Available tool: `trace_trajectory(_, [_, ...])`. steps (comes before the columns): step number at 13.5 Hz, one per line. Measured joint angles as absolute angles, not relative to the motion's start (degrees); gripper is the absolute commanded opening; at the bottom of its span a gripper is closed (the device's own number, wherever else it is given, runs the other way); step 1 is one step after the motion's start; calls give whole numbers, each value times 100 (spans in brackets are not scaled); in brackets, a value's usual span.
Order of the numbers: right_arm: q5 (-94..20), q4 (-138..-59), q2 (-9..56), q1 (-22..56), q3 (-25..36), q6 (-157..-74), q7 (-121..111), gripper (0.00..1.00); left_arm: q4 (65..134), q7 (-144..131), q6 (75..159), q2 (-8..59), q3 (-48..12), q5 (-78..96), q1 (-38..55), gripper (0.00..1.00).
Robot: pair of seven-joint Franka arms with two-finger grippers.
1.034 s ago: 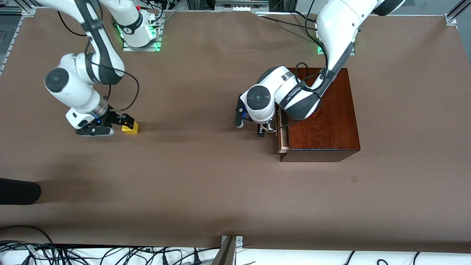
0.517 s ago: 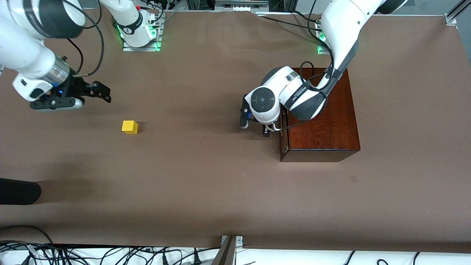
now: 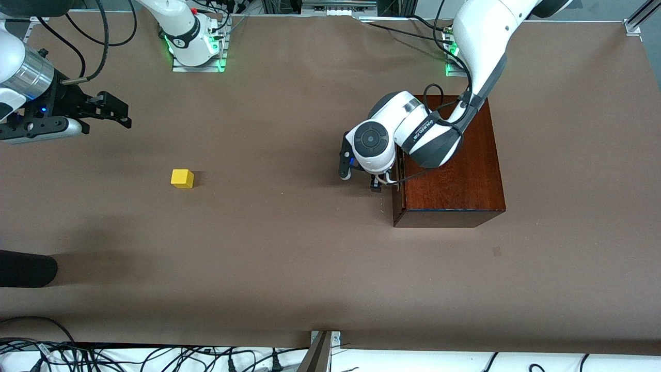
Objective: Open drawer, take yellow block, close drawer
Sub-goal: 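Press the drawer fully closed with the left gripper while the right gripper withdraws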
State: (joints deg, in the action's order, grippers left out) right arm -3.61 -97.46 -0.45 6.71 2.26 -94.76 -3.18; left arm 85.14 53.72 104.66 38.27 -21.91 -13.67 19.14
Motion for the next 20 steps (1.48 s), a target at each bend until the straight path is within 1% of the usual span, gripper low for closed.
trace_trajectory(4, [-177,-9685,126,650,251,-9476,-350,100,8513,5378,10427,3792,-2191,-1367,1898,100])
trace_trajectory(14, [-18,-9370,133,637,251,-9397,-359,100,8481,5155,10366,3695,-2197,-1307,1896,100])
trace_trajectory(17, [-6,-9301,120,635,253,-9204,-359,100,8373,4377,10289,3498,-2255,-990,1900,100])
trace_trajectory(20, [-2,-9301,120,627,305,-9189,-359,100,8218,3189,9764,3107,-2276,-683,1907,100])
